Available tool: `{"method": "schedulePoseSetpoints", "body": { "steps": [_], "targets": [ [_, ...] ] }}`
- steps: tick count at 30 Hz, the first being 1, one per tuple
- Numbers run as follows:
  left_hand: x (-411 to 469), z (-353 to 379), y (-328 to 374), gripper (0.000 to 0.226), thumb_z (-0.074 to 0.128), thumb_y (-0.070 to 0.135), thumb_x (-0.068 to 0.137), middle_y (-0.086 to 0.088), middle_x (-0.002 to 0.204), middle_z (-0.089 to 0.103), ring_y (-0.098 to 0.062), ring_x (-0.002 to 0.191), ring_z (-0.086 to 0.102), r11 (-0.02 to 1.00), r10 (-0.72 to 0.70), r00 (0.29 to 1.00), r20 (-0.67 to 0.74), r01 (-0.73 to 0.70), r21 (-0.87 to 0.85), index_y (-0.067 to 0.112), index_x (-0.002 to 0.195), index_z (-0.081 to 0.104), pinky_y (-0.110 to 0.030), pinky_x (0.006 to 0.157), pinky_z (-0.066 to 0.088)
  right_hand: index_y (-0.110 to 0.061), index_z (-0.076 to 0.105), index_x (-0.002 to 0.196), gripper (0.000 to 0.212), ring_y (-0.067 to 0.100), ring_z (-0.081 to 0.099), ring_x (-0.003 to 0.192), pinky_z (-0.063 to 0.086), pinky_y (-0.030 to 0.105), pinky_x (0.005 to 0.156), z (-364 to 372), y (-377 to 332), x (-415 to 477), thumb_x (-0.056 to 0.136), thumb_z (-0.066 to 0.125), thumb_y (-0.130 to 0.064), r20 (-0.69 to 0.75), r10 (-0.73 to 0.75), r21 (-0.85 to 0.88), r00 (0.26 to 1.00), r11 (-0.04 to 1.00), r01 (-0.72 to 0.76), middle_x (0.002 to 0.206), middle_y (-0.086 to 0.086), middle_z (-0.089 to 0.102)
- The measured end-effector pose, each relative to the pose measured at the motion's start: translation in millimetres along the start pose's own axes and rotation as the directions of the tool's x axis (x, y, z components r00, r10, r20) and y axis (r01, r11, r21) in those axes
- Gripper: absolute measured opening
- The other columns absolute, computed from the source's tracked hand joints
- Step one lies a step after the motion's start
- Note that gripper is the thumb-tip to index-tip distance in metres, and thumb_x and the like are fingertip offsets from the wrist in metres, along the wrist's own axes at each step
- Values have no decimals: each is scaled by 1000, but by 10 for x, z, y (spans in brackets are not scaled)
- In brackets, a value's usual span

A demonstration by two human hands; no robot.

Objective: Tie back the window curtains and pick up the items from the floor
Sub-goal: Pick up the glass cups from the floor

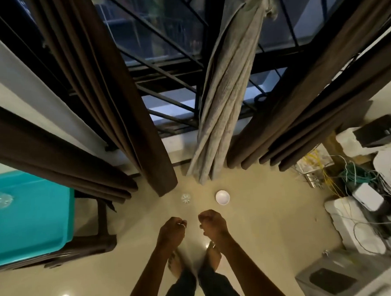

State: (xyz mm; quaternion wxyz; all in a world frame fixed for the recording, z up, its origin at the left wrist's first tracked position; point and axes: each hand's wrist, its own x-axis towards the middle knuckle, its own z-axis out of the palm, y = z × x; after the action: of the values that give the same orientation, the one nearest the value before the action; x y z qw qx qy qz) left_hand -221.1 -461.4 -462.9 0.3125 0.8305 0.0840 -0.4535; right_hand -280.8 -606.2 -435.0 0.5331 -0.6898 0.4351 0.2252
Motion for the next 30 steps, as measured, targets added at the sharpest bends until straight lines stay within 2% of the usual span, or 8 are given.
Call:
{"method": "schedulePoseSetpoints", "body": {
  "steps": [3,8,12,16,18,22,26,30],
  "targets": [
    [217,55,-143,31,52,39,97,-2,115,70,-19,102,69,998,-11,999,31,9,55,19,117,65,-40,94,56,-11,68,115,27,28,68,108,54,44,99,85,92,203,98,55,-27,2,0,-114,1000,994,0,116,10,71],
    [557,154,-278,31,53,36,99,-6,116,70,-23,105,67,997,-38,999,23,36,75,15,116,66,-38,97,53,-13,67,120,32,27,68,108,54,44,99,255,340,638,98,54,-33,30,8,-225,1000,974,-1,118,7,71],
    [1041,350,-512,36,58,41,90,-4,117,70,-25,106,67,991,-129,991,48,130,-19,20,118,66,-38,98,54,-16,63,127,36,24,67,112,53,43,101,428,534,1068,98,54,-35,73,28,-232,997,973,-10,124,2,69],
    [1666,651,-759,38,58,43,78,-3,101,74,-24,91,73,972,-194,979,67,201,-121,28,113,62,-43,91,58,-16,63,127,36,25,66,115,52,43,102,603,777,1604,96,57,-34,85,28,-202,996,979,-10,126,3,69],
    [1998,795,-856,40,58,42,72,-4,100,75,-25,91,73,962,-204,976,72,213,-170,30,111,61,-43,91,58,-16,62,129,37,25,64,117,50,41,104,703,909,1924,96,57,-33,98,28,-226,995,974,-6,128,5,68],
    [2859,1106,-1180,40,61,44,75,-3,108,73,-24,99,72,968,-188,980,71,197,-157,31,113,62,-45,94,57,-12,63,130,37,26,60,123,45,33,106,921,1208,2699,99,55,-30,103,-15,-305,995,951,46,131,6,67],
    [3759,1376,-1509,49,57,48,72,-4,116,72,-26,103,70,975,-161,986,44,166,-145,29,116,62,-48,95,56,-14,64,128,37,28,60,122,47,38,106,1133,1541,3490,97,56,-32,89,1,-299,996,954,25,129,6,67],
    [4302,1503,-1575,44,53,45,88,-3,125,67,-24,109,67,994,-102,995,19,102,-25,25,127,59,-42,98,54,-15,64,126,35,26,60,121,47,35,105,1292,1844,4136,97,58,-32,69,-17,-290,998,956,36,129,6,67]
  ]
}}
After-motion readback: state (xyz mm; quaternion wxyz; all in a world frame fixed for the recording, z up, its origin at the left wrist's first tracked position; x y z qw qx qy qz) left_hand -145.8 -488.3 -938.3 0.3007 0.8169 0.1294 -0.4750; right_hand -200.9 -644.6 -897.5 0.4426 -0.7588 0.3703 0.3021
